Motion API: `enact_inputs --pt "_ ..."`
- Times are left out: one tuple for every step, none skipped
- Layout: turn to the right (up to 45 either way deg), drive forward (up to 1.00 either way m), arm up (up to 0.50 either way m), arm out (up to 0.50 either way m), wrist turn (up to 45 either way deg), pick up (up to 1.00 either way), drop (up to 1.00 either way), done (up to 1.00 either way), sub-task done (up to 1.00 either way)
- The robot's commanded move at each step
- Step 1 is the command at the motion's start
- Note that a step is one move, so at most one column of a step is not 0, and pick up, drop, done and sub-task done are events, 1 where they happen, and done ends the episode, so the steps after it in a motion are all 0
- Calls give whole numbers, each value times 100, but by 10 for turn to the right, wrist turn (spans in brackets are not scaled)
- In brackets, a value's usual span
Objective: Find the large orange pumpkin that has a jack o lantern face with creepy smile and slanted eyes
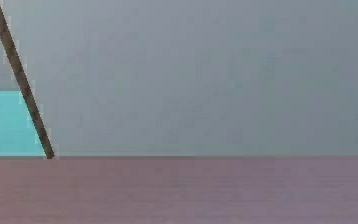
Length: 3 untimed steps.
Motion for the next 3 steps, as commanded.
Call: enact_inputs --pt "-450 0 0 0 0 0 0 0 0" --pt "-90 0 0 0 0 0 0 0 0" --pt "0 100 0 0 0 0 0 0 0"
